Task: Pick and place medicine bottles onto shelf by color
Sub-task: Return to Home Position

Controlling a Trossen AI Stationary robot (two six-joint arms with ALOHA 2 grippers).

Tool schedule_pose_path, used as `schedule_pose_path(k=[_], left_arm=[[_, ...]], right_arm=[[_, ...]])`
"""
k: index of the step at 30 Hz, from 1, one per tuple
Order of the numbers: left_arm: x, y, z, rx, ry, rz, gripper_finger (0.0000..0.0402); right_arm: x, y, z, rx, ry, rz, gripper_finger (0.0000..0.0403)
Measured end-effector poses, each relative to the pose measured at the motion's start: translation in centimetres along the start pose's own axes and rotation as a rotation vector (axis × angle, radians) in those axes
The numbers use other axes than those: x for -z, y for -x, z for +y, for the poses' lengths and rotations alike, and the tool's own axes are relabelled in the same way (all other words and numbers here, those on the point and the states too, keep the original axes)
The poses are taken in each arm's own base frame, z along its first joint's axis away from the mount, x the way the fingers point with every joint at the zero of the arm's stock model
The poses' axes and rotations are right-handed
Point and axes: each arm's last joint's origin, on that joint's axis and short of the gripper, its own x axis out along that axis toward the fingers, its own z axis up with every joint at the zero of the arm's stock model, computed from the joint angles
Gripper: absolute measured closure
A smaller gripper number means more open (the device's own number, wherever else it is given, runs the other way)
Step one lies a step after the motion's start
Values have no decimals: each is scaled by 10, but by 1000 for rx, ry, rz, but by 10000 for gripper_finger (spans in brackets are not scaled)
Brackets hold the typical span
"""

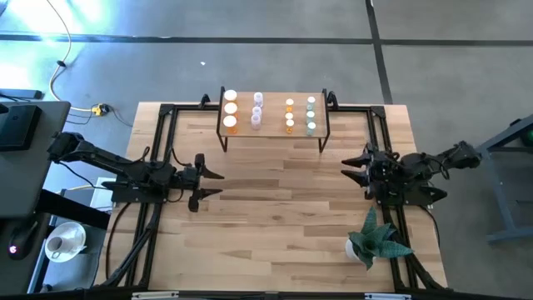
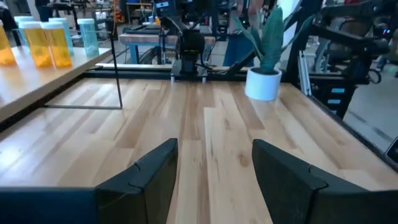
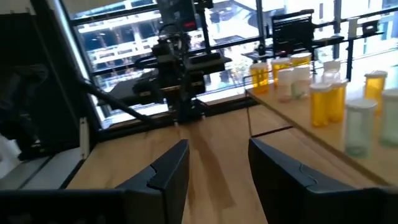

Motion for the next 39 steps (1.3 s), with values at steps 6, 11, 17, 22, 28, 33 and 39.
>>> schedule_pose_path(k=[6,11,17,22,28,33,39], left_arm=[[3,0,3,-17,-44,-4,206],[1,-1,14,-85,-61,-23,206],[4,-1,25,-13,21,-36,206],[12,2,33,-55,94,-49,206],[1,8,39,-27,89,-149,206],[-8,18,45,-57,77,-241,206],[-14,28,49,-66,59,-301,206]], right_arm=[[19,4,-1,-50,-24,-38,247],[35,5,-3,-56,-25,-35,247],[46,2,-4,-26,-20,-4,247],[49,2,-6,-1,15,19,247],[48,2,-7,48,5,5,247],[49,2,-9,113,19,3,247],[53,3,-10,128,132,51,247]])
